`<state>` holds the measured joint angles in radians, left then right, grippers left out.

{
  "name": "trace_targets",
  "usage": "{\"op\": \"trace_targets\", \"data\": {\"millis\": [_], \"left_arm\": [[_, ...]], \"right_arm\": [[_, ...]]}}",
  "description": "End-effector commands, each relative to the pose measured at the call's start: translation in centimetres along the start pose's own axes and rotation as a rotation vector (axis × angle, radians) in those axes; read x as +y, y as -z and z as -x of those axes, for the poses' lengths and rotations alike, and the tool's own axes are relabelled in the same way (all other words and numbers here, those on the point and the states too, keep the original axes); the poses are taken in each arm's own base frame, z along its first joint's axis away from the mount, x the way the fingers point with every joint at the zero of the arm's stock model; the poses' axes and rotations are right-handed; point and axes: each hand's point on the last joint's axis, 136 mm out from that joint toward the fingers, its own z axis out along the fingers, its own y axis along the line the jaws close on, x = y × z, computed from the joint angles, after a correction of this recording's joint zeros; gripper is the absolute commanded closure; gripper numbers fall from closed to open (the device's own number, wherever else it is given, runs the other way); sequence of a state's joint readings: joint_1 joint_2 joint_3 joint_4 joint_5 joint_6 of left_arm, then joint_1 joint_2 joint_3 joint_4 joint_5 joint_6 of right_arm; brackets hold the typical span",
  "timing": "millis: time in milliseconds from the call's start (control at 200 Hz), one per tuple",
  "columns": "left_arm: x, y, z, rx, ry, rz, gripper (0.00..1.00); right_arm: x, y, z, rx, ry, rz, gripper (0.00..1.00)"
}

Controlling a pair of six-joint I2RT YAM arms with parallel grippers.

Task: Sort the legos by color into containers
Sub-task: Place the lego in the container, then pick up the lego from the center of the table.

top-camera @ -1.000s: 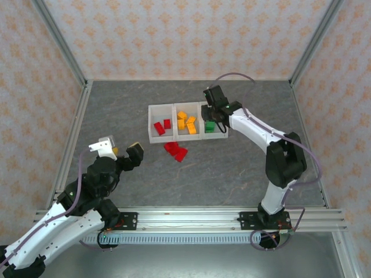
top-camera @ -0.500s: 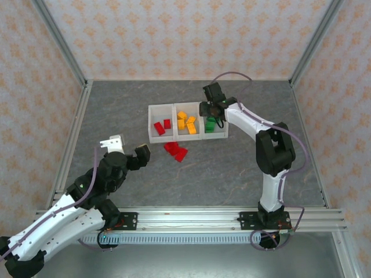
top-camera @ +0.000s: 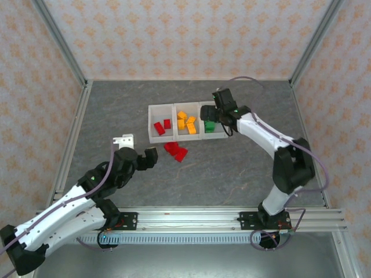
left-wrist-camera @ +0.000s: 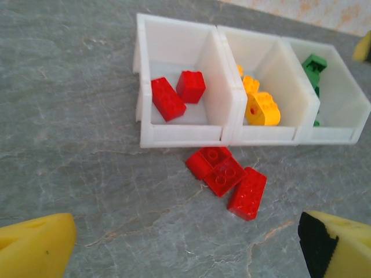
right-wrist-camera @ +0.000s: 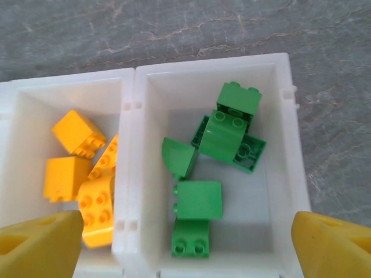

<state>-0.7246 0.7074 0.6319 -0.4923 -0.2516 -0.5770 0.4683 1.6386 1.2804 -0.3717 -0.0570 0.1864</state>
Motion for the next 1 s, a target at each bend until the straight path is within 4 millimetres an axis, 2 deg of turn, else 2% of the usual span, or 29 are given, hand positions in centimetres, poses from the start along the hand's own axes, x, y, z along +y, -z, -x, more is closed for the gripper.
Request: {"op": "trace_targets", "data": {"millis": [0, 150, 280, 310, 330, 410, 551, 661, 776, 991], "left_arm": [[-1.3, -2.0, -2.0, 0.088, -0.012, -0.038, 0.01], [-2.6, -4.9, -6.0, 0.241, -0.019, -0.03, 0.01], [-4.9, -6.3, -7.6, 0.296, -0.093, -0.03, 0.02], [-5.5, -6.6, -7.9, 0.313, -0.107, -0.031, 0.02], [-5.8, -6.9, -8.2, 0.327, -0.117, -0.03, 0.01], [-6.7, -8.1, -9.3, 0.384, -0.137, -0.025, 0.02], [-7.2, -10.2, -11.5, 0.472, -0.169, 0.009, 0.05], [-7.8, -11.7, -12.3, 0.495, -0.174, 0.022, 0.07], [-8.4, -13.0, -12.3, 0.493, -0.182, 0.039, 0.07], [-9.0, -15.5, -12.3, 0.512, -0.219, 0.086, 0.08]], "right_arm": [[-0.9, 3.2, 0.2, -0.068, -0.034, 0.004, 0.07], [-3.2, 6.2, -2.1, -0.097, -0.04, -0.035, 0.01], [-4.6, 8.4, -3.7, -0.128, -0.056, -0.047, 0.0], [-5.0, 8.4, -4.2, -0.124, -0.061, -0.059, 0.0], [-5.1, 9.4, -3.9, -0.151, -0.07, -0.047, 0.0], [-5.5, 10.4, -4.4, -0.18, -0.083, -0.038, 0.0], [-5.7, 11.2, -5.8, -0.193, -0.089, -0.002, 0.0], [-6.3, 11.3, -6.9, -0.185, -0.09, -0.01, 0.0], [-6.8, 11.8, -7.3, -0.202, -0.091, -0.022, 0.0], [-7.5, 14.1, -6.3, -0.297, -0.124, -0.022, 0.0]]}}
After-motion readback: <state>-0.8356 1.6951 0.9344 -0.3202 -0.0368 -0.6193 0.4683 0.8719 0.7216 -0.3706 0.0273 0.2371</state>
